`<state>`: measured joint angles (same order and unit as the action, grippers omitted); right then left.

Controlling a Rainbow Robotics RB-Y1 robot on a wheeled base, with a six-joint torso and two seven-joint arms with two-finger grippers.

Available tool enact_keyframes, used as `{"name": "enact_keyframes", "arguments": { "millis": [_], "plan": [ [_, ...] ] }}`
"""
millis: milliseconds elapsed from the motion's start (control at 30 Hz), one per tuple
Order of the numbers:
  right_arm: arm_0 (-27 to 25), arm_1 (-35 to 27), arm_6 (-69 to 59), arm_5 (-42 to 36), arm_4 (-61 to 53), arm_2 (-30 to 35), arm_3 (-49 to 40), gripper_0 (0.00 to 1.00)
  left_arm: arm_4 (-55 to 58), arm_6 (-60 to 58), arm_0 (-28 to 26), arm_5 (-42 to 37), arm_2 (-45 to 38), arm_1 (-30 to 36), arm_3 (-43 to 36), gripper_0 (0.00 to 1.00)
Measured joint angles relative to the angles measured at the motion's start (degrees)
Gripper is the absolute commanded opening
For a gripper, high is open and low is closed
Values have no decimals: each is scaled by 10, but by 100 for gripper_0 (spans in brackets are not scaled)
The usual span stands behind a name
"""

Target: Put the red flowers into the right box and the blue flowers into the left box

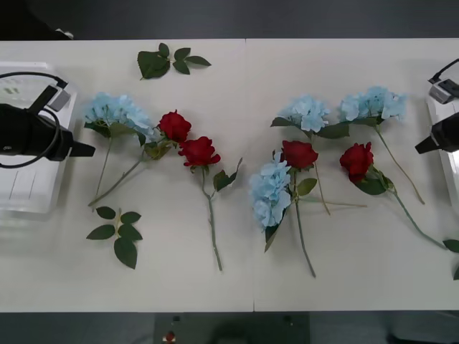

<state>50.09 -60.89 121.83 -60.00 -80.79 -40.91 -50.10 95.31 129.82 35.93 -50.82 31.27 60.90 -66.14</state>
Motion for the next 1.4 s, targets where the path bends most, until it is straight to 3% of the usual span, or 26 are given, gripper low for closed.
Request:
{"name": "enact_keyframes", "arguments": {
  "millis": [200, 467, 533, 633, 700, 767, 833, 967, 1033, 1233, 1267, 1400],
  "plan": [
    [0, 60, 0, 57, 11, 1, 46, 100, -39, -37, 0, 18, 0, -48, 29, 100],
    [0, 120, 0, 64, 54, 47, 86, 100, -123, -120, 0, 36, 0, -100, 28, 100],
    [0, 133, 0, 64, 81, 68, 91, 100, -152, -139, 0, 41, 0, -110, 28, 87],
    [0, 153, 0, 64, 103, 98, 99, 100, -181, -155, 0, 42, 0, -120, 28, 78],
    [0, 162, 0, 64, 116, 111, 103, 100, -199, -166, 0, 43, 0, -124, 28, 63],
    [0, 167, 0, 70, 123, 113, 104, 100, -217, -180, 0, 53, 0, -130, 28, 24],
    [0, 169, 0, 76, 124, 108, 104, 99, -232, -187, 0, 58, 0, -135, 28, 0],
    [0, 173, 0, 83, 134, 95, 110, 95, -253, -193, 1, 58, 0, -141, 28, 0],
    [0, 181, 0, 99, 139, 95, 123, 86, -252, -194, 1, 58, 0, -141, 28, 0],
    [0, 204, 4, 120, 149, 104, 153, 7, -216, -194, 11, 36, -11, -141, 25, 0],
    [0, 205, 6, 120, 152, 104, 153, 0, -214, -194, 14, 19, -23, -141, 19, 0],
    [0, 206, 6, 120, 152, 104, 152, 0, -228, -194, 17, -70, -121, -140, -35, 0]
  ]
}}
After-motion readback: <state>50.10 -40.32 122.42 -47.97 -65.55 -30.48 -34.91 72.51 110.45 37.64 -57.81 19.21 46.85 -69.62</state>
